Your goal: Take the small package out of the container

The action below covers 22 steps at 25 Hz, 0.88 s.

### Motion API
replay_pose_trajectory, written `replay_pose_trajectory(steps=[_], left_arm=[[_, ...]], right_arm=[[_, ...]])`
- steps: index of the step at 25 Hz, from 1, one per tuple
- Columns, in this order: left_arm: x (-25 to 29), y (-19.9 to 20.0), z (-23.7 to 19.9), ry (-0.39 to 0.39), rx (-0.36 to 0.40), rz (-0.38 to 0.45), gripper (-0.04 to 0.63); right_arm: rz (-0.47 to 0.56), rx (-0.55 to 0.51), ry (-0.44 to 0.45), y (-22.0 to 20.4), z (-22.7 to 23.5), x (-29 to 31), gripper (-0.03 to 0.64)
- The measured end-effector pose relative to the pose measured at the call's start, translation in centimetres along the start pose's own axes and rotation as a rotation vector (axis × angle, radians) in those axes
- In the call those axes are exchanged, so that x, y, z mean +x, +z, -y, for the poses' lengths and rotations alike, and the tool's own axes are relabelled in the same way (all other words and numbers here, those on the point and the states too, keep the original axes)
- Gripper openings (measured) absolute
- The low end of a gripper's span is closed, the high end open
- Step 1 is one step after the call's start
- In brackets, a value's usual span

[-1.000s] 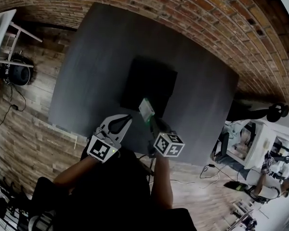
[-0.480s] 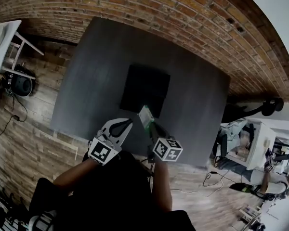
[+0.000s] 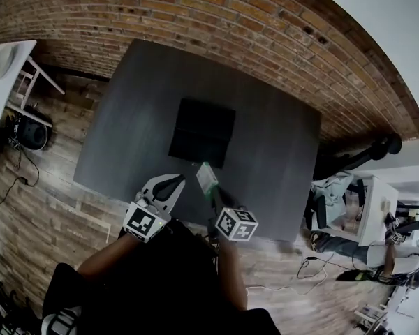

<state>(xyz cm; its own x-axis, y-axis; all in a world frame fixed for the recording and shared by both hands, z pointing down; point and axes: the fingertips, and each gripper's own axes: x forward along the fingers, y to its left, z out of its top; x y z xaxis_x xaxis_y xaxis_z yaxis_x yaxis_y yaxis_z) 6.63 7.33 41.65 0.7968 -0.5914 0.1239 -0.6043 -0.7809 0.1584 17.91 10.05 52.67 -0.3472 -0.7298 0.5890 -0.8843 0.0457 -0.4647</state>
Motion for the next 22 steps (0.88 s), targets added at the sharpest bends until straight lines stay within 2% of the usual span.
replay_pose_trajectory(steps=[3,11,16,22], left_arm=[[-0.8,-0.6,1.1,0.013,-0.016,-0.013,0.041],[-2.3,-0.2,2.6,0.009,0.006,-0.004,0.041],[-2.7,0.0,2.0,-0.008,-0.015,-0.006,0.041],[-3.2,0.8,0.4,0.006,-0.019,-0.003,0.041]], right_arm=[[0.016,-0.008,0.009,-0.4,-0.3,-1.4,0.026],[0.078,-0.034,0.009,-0.9,-1.5,-4.4,0.026],[0.136,-0.048,-0.011,0.2,-2.9,-6.0,0.026],[0.190,-0.060,-0.017,1.2,-5.1,-7.0,0.026]])
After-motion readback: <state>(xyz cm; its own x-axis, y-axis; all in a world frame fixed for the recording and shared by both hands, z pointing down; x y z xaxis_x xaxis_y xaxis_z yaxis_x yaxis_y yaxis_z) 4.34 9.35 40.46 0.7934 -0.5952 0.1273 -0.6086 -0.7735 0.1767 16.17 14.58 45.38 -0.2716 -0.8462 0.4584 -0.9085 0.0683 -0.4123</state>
